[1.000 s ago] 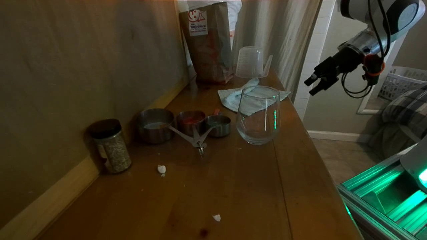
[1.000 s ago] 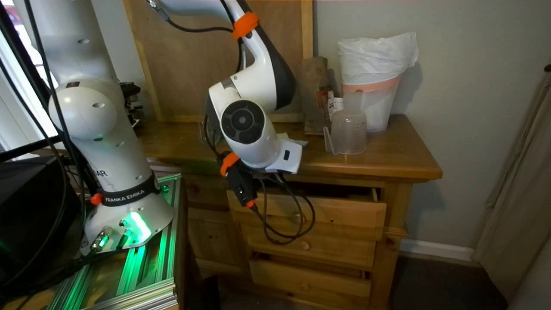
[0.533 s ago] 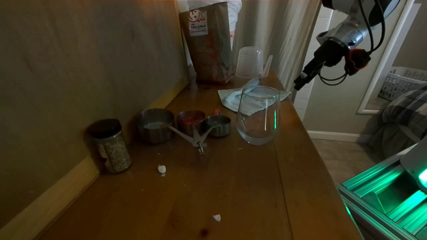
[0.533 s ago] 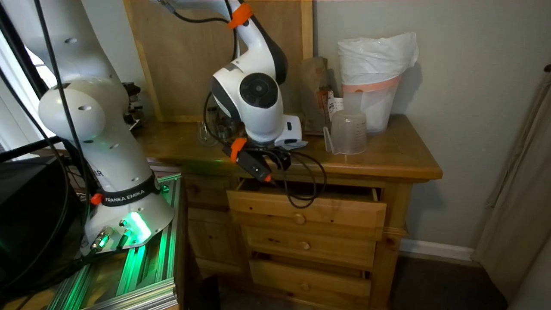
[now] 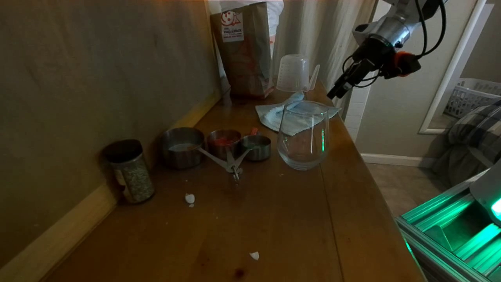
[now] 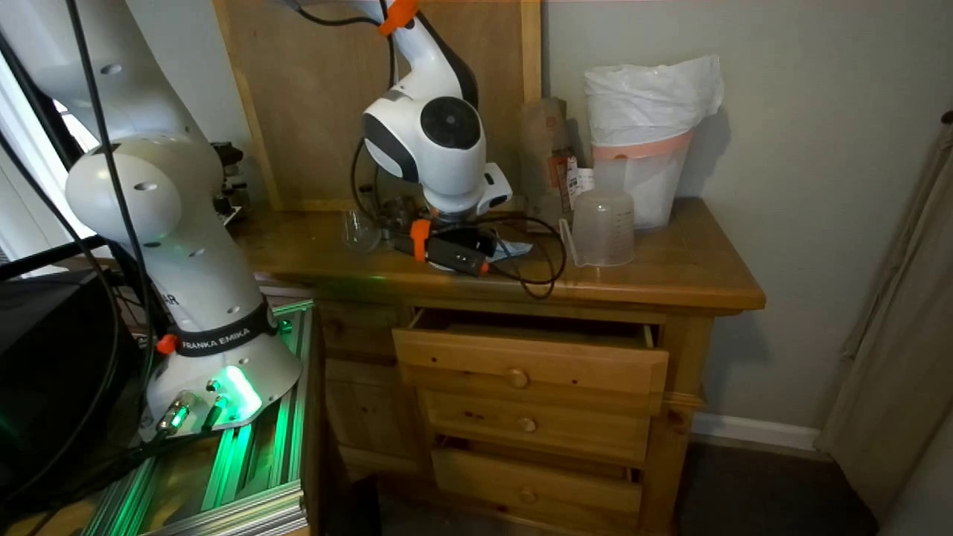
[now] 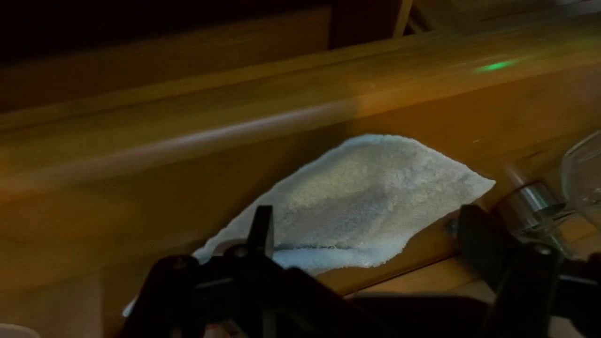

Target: Open the top right drawer, pick up the light blue towel on the table and put it in the top right drawer

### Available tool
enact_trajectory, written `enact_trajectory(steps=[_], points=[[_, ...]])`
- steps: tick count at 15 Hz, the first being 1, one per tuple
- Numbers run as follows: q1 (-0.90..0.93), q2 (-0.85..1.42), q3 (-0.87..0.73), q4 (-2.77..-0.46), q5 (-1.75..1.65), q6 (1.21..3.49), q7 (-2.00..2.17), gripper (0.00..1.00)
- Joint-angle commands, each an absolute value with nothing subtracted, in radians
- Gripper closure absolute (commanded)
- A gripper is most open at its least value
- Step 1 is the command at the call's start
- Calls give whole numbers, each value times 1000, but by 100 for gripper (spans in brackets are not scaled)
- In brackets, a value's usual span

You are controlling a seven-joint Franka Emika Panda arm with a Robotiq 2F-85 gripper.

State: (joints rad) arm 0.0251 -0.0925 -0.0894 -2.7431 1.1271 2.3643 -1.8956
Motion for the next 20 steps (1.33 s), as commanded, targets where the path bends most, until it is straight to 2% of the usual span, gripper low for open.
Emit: enact_trajectory(steps=[1, 11, 20], points=[[39, -88, -37, -2743, 1208, 2403, -2059, 0], [73, -37, 60, -2729, 1515, 2444, -2412, 0], [74, 95, 66, -2627, 1709, 2493, -2593, 0]])
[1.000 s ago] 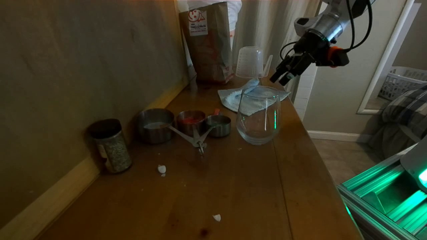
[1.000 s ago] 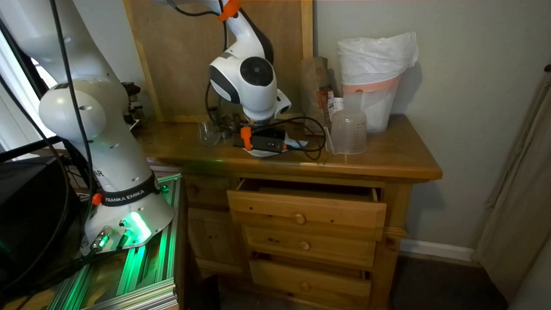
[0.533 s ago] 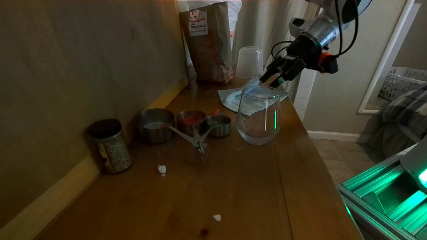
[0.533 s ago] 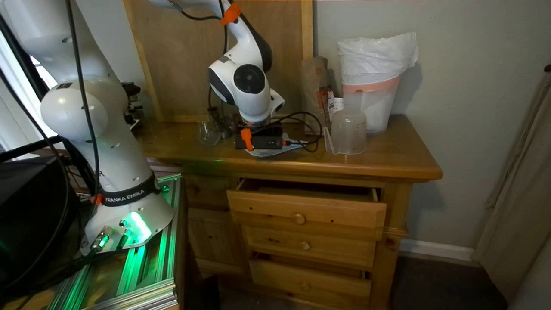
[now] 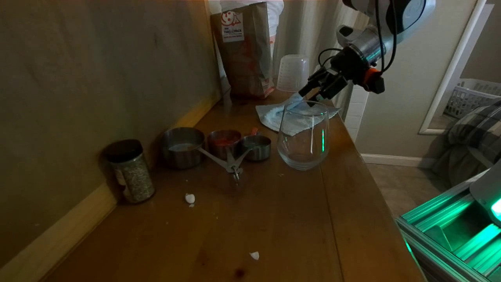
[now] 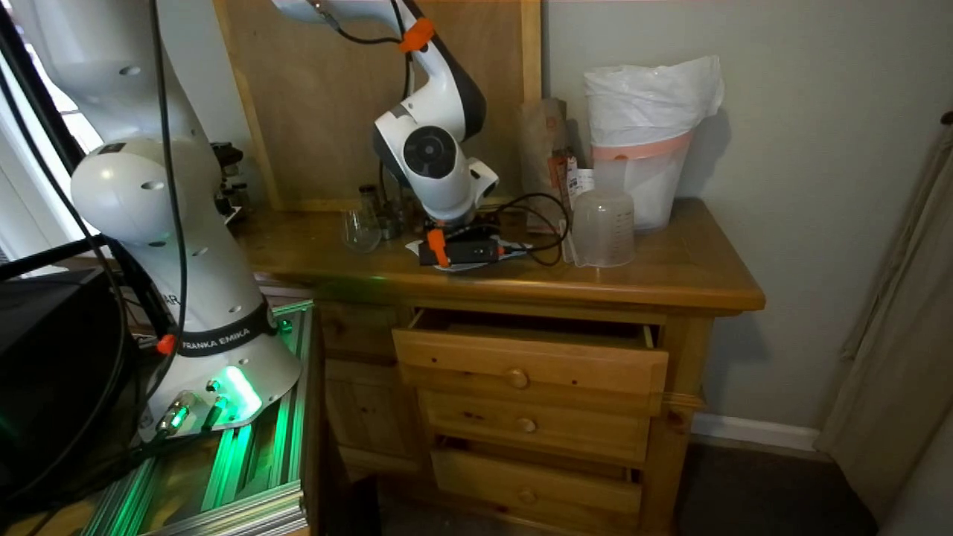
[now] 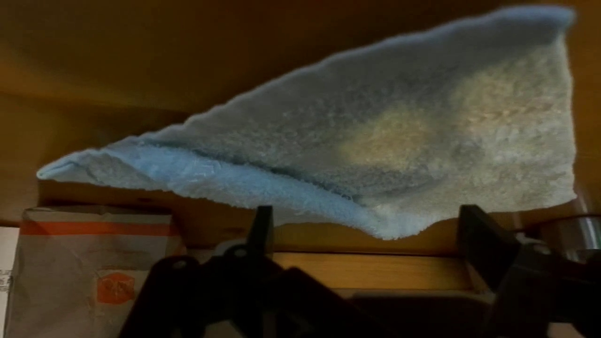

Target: Open the top right drawer, pick up the light blue towel on the table and put it in the top right drawer

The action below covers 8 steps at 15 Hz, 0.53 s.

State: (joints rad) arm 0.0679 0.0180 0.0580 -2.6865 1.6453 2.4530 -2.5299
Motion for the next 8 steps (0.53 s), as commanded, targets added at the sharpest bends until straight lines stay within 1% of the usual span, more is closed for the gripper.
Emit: enact_trajectory(steps=[1, 8], points=[[76, 115, 65, -2610, 1718, 2503, -2602, 0], [95, 222, 56, -2529, 1761, 2548, -2628, 0]])
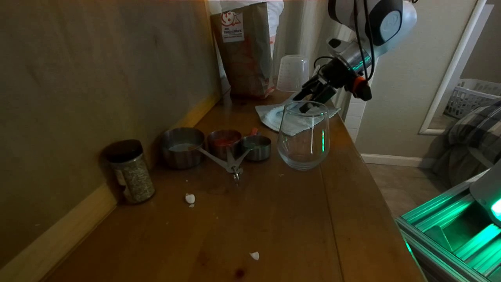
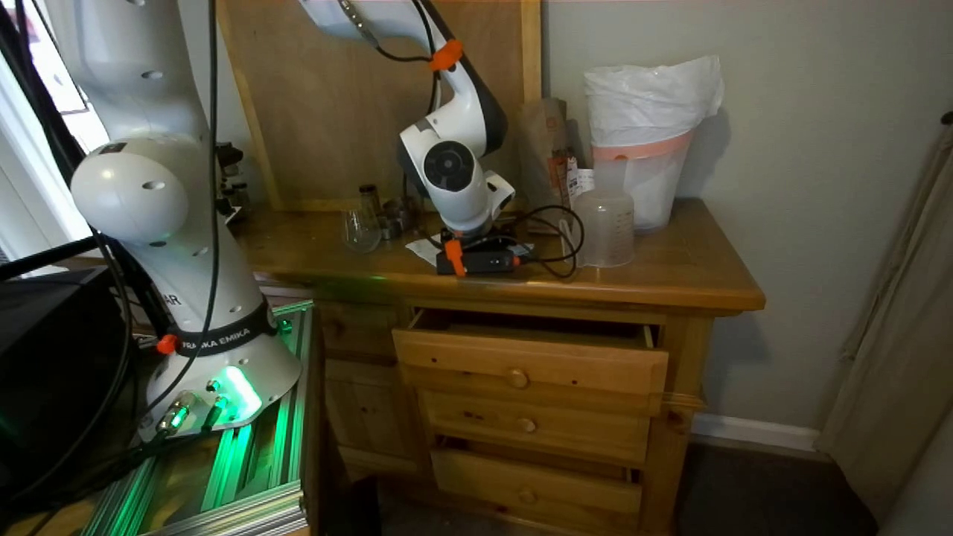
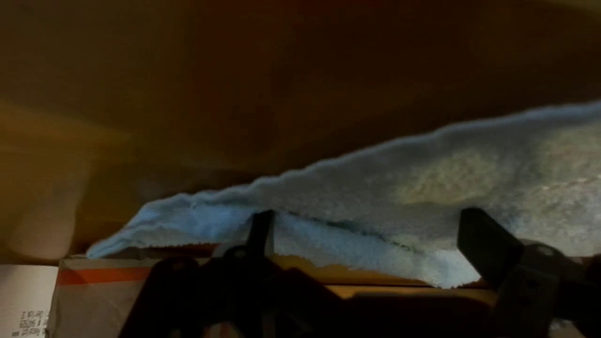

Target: Open the top right drawer, pick up the light blue towel on the table and put it in the top right drawer

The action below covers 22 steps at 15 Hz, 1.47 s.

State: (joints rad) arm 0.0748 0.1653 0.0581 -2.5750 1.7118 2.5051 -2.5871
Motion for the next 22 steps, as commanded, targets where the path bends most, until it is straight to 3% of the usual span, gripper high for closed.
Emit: enact_trajectory(steps=[1, 2, 3, 5, 14, 16, 22], points=[[97, 229, 55, -2519, 1768, 2552, -2629, 0], [100, 235, 54, -2513, 1773, 2559, -2632, 6], [102, 239, 53, -2507, 1777, 2564, -2632, 26], [105, 243, 52, -2497, 1785, 2576, -2636, 31], [89, 210, 48, -2512, 1791, 2610, -2620, 94], [90, 182, 30, -2533, 1768, 2604, -2596, 98], [77, 78, 4, -2631, 1692, 2662, -2516, 95]])
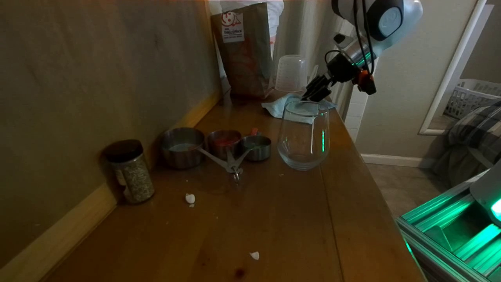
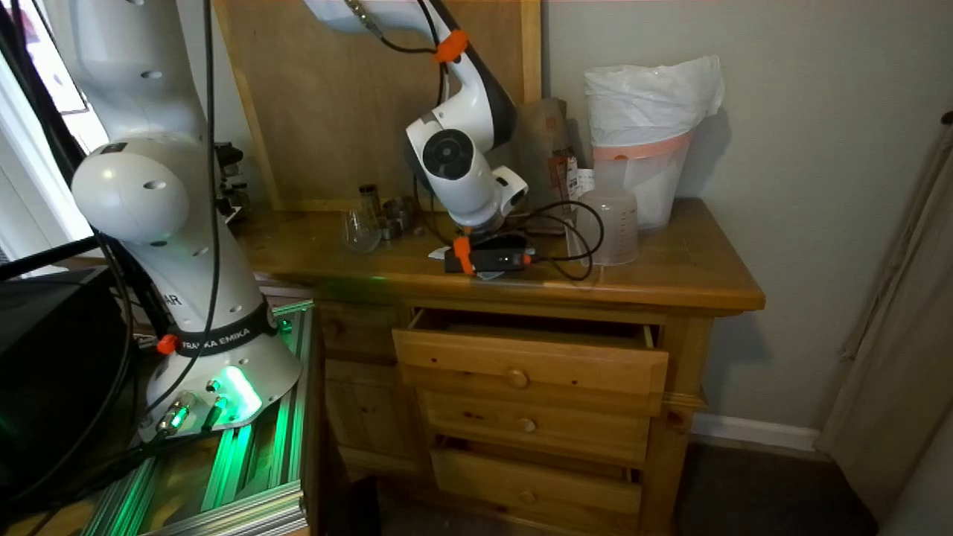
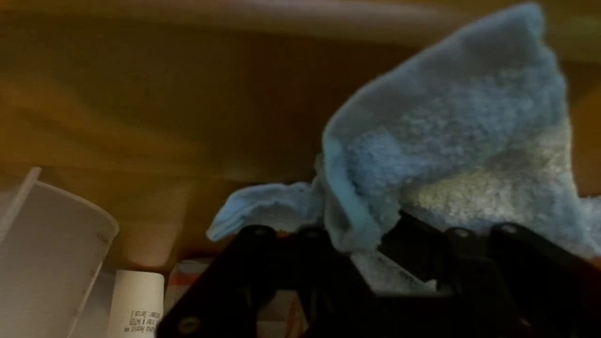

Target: Open the top right drawer, pick up the light blue towel on the table and put it in the top right drawer

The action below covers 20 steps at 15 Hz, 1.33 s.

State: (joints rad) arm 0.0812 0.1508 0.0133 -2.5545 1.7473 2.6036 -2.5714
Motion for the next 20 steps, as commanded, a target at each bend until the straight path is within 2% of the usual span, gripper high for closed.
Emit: enact_trajectory(steps=[1, 9, 10, 20], points=[[76, 58, 3, -2651, 1672, 2679, -2491, 95], [70, -96, -19, -2793, 1533, 2838, -2313, 95], [70, -44, -18, -2743, 1551, 2850, -2315, 95], [97, -162, 18, -2750, 1644, 2988, -2190, 96]])
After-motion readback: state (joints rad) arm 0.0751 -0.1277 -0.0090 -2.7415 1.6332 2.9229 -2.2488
